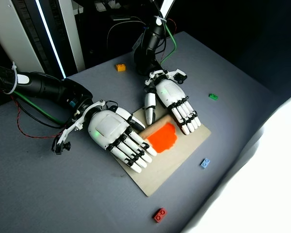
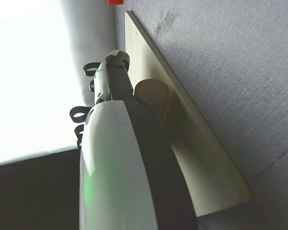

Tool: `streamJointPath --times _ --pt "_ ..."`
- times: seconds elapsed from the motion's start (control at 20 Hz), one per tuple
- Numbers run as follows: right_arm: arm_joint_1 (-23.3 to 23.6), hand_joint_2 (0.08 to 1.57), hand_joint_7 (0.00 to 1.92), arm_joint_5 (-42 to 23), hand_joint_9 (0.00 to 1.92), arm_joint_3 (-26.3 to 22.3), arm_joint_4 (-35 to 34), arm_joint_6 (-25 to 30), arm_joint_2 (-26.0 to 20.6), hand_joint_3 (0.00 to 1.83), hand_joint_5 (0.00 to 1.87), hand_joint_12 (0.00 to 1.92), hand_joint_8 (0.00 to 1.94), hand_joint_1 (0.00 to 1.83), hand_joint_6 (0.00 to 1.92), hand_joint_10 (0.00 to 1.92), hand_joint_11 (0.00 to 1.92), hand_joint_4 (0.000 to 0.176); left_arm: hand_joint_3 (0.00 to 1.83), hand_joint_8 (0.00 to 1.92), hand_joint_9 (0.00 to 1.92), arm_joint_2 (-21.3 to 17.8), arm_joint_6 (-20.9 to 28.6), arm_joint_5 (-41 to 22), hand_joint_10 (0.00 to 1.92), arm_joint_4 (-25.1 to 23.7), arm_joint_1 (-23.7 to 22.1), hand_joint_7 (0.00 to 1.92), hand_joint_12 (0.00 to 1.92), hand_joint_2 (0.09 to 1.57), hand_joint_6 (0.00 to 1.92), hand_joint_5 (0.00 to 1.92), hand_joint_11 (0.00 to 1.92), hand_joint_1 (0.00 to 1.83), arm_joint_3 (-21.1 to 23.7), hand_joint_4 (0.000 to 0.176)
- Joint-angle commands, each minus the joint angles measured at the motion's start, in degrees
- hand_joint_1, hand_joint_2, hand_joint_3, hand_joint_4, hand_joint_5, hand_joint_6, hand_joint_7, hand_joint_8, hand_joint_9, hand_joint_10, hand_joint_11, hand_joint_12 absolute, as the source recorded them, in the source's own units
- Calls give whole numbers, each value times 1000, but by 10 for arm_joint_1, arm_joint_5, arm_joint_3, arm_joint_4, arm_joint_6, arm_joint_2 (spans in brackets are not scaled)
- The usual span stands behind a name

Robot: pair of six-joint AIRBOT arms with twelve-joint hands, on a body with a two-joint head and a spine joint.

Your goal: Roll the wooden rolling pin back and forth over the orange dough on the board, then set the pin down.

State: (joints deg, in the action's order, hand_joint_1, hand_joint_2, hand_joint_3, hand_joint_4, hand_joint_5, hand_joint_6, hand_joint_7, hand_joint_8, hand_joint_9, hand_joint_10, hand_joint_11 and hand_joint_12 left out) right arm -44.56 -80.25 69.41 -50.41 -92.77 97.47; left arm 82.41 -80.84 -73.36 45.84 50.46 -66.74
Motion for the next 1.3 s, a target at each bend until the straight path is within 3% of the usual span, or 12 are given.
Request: streamJointPath --times 0.0,0.8,0.95,1.25 --pt "3 1371 165 -40 139 4 31 3 -2 0 159 310 1 0 0 0 0 0 1 0 0 3 4 -43 0 -14 -4 0 0 1247 0 0 0 0 -7 0" --pt "12 1352 147 -12 112 31 28 14 -2 0 128 116 0 0 2 1 0 0 0 0 0 18 -15 -30 0 -22 -7 0 0 1247 0 0 0 0 -41 0" --pt "14 1361 156 -9 128 38 28 16 -2 2 144 258 0 0 3 3 0 0 1 0 0 20 -25 -23 0 -31 -9 0 0 1248 0 0 0 0 -49 0" --pt "17 1354 152 -1 128 47 28 20 -2 0 145 233 3 0 2 3 0 0 0 0 0 30 -31 -20 0 -36 -10 0 0 1243 0 0 0 0 -62 0"
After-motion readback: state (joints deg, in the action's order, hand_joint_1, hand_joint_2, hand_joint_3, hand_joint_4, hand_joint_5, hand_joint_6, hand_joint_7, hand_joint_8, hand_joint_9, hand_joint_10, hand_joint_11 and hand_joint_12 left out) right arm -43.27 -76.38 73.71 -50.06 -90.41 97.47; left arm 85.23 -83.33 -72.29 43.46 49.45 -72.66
